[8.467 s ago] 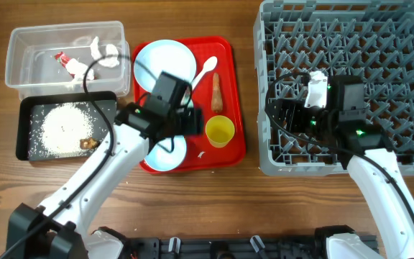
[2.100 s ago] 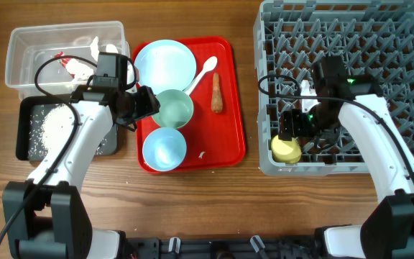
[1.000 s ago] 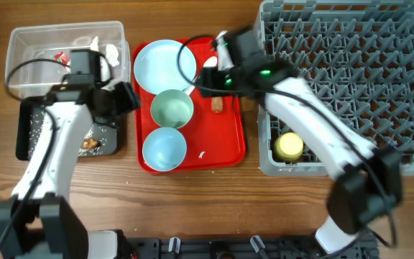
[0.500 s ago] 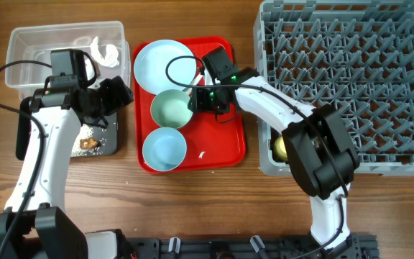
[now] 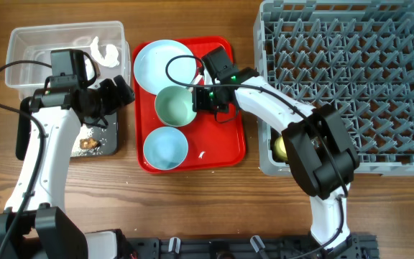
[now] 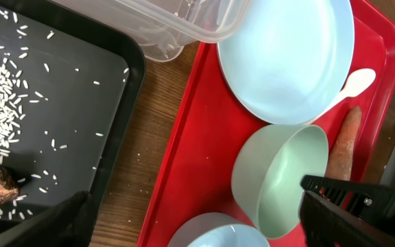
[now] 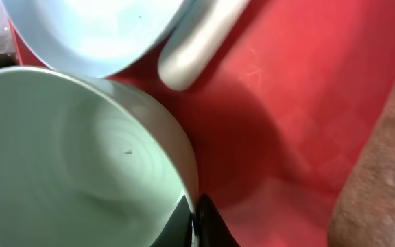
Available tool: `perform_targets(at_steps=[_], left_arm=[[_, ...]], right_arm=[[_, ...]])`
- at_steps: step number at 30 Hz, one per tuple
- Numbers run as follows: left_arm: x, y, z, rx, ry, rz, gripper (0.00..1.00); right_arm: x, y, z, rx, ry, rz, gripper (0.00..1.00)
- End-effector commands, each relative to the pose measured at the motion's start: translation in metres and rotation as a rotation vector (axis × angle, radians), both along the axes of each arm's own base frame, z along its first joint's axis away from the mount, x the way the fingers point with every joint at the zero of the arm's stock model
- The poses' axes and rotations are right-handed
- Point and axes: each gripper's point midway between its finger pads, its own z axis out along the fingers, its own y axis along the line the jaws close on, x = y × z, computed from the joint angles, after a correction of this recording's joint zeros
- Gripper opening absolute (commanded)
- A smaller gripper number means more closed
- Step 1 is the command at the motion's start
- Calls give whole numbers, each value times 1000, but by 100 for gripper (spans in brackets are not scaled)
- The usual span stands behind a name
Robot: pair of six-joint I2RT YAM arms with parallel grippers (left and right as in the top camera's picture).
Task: Sort waste into correct bins and load items into the dishwasher rack
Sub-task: 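Grasp the mint bowl rim with the right gripper and lift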
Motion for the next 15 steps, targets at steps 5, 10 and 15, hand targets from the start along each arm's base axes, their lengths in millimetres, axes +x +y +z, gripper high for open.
perform_targets(at_steps=[5, 10, 15], left_arm=[[4, 4, 10, 13, -30, 8, 100], [4, 4, 10, 13, -30, 8, 100], [4, 4, 10, 13, -30, 8, 100]], right_arm=[[37, -52, 93, -7, -216, -103, 4], [46, -125, 148, -155, -349, -250, 4], [35, -205, 172, -371, -381, -422, 4]])
